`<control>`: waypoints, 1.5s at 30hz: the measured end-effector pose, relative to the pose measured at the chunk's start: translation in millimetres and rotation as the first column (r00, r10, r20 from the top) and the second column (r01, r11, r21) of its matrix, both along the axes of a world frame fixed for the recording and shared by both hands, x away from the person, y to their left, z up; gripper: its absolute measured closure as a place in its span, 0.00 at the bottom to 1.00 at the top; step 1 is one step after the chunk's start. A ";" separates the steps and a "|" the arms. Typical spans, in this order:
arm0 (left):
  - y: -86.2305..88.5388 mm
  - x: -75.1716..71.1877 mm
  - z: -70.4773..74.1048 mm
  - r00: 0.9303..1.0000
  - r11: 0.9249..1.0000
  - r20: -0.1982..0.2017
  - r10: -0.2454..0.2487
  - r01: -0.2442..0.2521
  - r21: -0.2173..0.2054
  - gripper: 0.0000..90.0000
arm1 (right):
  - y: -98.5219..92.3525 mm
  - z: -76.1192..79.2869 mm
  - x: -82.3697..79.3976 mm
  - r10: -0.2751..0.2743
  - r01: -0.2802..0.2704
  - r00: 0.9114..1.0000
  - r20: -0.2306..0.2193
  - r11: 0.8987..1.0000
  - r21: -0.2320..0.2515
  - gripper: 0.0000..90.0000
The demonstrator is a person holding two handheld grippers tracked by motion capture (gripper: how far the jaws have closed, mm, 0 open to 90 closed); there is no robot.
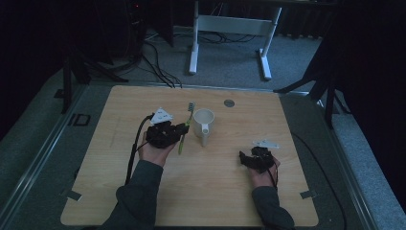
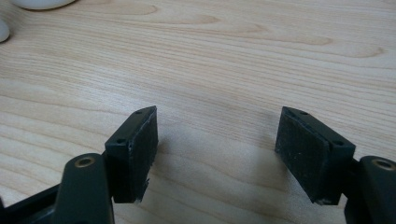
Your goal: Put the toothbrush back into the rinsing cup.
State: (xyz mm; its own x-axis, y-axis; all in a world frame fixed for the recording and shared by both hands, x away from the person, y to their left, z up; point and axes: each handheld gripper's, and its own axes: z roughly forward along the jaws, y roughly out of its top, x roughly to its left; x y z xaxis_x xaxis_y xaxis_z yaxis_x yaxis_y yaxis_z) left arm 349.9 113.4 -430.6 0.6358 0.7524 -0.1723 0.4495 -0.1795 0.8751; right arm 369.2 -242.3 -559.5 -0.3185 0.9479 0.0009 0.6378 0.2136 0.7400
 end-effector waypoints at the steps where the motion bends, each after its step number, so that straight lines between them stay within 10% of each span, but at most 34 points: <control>1: 0.2 0.0 0.1 1.000 1.000 0.002 0.001 -0.001 -0.002 0.90 | -0.1 0.0 0.0 0.001 -0.001 1.000 0.000 1.000 0.000 0.33; 45: -6.3 3.8 7.1 0.997 0.991 0.078 -0.002 0.013 -0.133 0.90 | -0.1 0.0 0.2 0.005 -0.005 1.000 0.002 1.000 -0.004 0.33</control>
